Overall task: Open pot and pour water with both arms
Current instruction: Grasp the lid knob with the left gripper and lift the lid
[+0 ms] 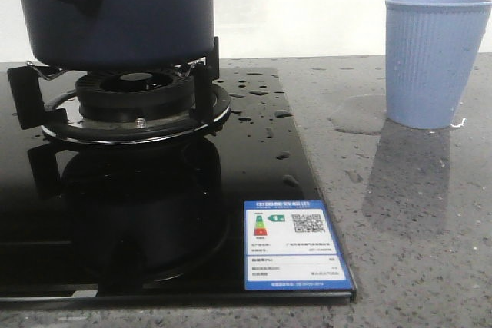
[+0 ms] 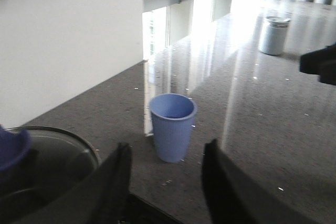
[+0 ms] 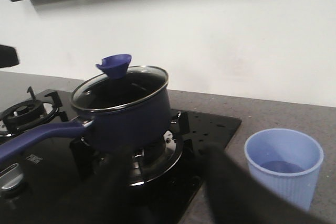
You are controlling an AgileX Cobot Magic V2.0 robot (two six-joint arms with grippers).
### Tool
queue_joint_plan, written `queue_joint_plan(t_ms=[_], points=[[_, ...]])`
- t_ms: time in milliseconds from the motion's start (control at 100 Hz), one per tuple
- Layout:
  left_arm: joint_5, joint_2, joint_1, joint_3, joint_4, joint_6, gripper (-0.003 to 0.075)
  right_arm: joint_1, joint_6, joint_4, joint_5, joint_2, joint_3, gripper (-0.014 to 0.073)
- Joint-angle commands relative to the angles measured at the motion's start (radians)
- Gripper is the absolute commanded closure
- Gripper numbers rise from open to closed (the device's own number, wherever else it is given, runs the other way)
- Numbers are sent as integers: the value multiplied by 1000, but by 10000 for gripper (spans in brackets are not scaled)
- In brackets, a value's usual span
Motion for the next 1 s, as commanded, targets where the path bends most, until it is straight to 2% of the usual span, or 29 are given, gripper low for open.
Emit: queue_joint_plan(t_ms=[0, 40, 90, 270, 450, 600, 990], points=[[-116, 39, -6, -42, -69, 14, 225, 2, -18, 22, -88, 35, -34, 62], [-152, 54, -6, -46, -69, 14, 193, 2, -18, 22, -88, 41, -34, 11], [-190, 82, -6, -51, -69, 17, 183, 2, -18, 22, -90, 50, -34, -14], [-246, 183, -6, -84, -71, 78, 183, 2, -18, 22, -90, 73, -34, -7], [-246, 284, -6, -131, -98, 158, 181, 2, -18, 22, -94, 83, -34, -7], [-229, 353, -6, -149, -206, 265, 139, 2, -18, 22, -94, 83, -34, -7], [-164, 490, -6, -153, -383, 432, 139, 2, -18, 22, -94, 83, -34, -7]])
